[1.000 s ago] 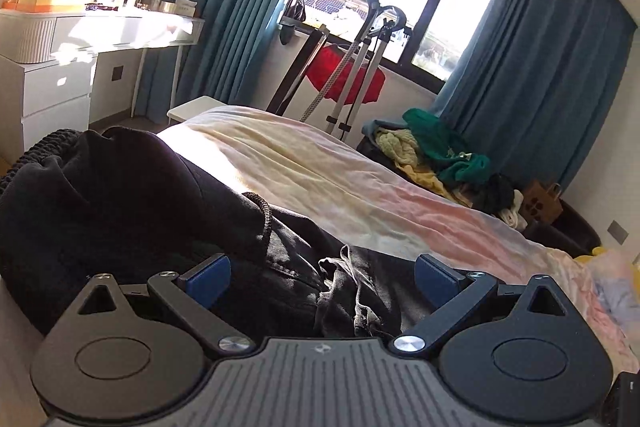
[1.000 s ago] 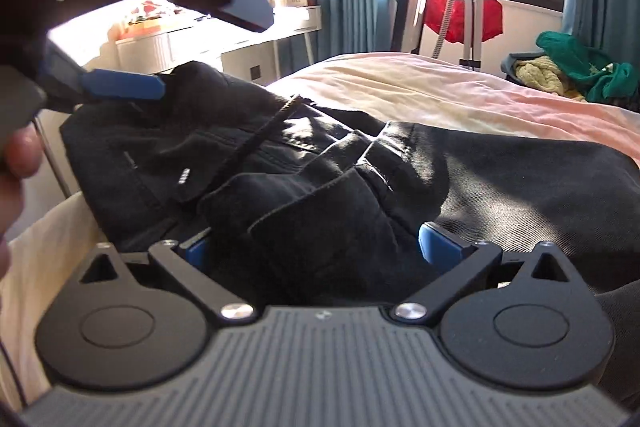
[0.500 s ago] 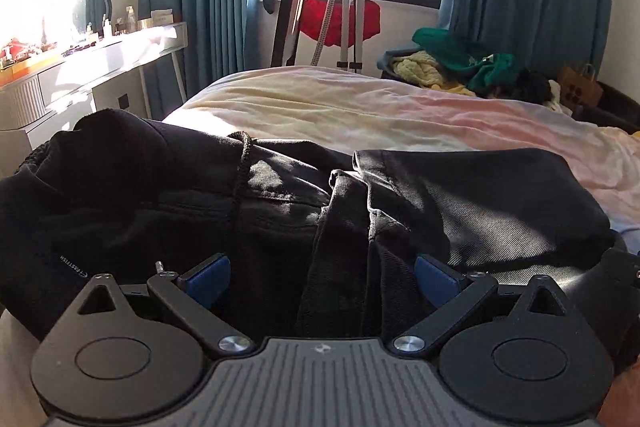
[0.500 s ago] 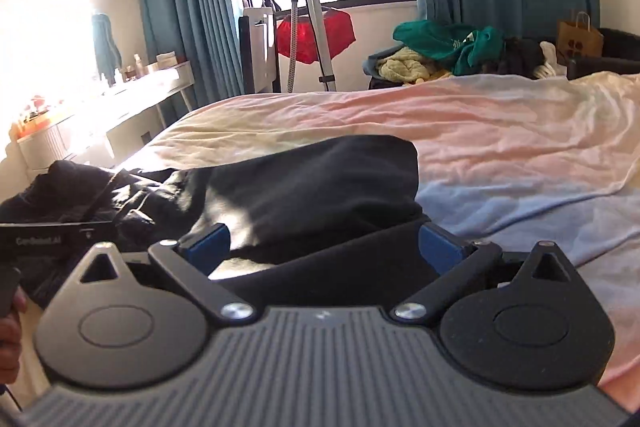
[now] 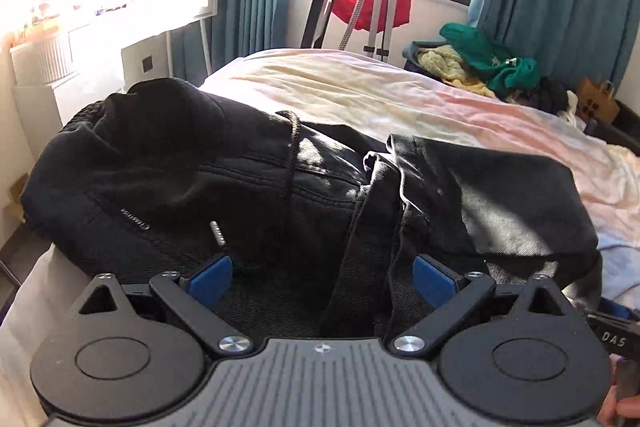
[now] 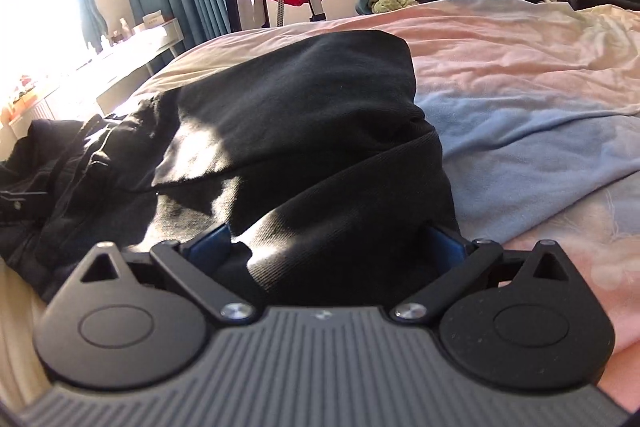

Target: Fold clothes

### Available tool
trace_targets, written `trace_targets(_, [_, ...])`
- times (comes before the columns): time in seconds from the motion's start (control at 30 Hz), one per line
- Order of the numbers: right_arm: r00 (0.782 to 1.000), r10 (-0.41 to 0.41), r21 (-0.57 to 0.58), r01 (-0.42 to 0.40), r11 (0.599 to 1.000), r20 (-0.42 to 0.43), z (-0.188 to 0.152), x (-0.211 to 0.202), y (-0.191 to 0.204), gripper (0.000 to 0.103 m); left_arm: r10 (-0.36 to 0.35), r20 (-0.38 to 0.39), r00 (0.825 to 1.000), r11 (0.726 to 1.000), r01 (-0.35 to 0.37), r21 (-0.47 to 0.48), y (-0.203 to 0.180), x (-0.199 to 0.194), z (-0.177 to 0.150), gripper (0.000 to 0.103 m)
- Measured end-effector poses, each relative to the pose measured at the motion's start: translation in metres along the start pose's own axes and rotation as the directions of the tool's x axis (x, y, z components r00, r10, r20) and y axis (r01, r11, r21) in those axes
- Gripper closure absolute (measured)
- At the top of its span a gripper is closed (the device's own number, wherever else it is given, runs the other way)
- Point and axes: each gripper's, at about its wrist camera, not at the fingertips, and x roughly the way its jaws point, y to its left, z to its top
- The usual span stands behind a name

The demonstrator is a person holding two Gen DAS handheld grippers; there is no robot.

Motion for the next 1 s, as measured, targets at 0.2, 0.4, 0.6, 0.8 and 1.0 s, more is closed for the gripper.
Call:
trace_targets(0.2, [1.0,0.011,0.042,-0.01,0.999,-0.016,0.001,-0.009,-0.003,0.001,-0.067,-0.039,0.997,0.959,0.054,-0.279,0.079,-0.028,0.017,0.0])
trace_targets(0.4, [1.0,-0.002,0.054,0.003,0.999,-0.011,-0.001,-0.011,-0.004,0.001,-0.131,-0.075,0.989,0.836,0.069,-0.544,0.157,-0.002,-0.012,0.0])
trace_targets(0.6, [1.0,-0.007,0.063,0.007,0.998,0.0,-0.003,-0.012,-0.005,0.001,-0.126,0.037,0.991,0.673,0.112,-0.731,0.209,0.02,-0.015,0.004])
trace_targets(0.8, [1.0,-0.028,0.033,0.028,0.999,0.001,-0.004,-0.009,0.0,0.001,-0.083,0.122,0.989,0.622,0.147,-0.769,0.226,0.044,-0.013,0.011])
trace_targets(1.0, [0.997,-0.08,-0.048,0.081,0.996,0.024,-0.008,-0.008,0.011,0.001,-0.009,0.207,0.978,0.539,0.179,-0.823,0.232,0.065,-0.001,0.026])
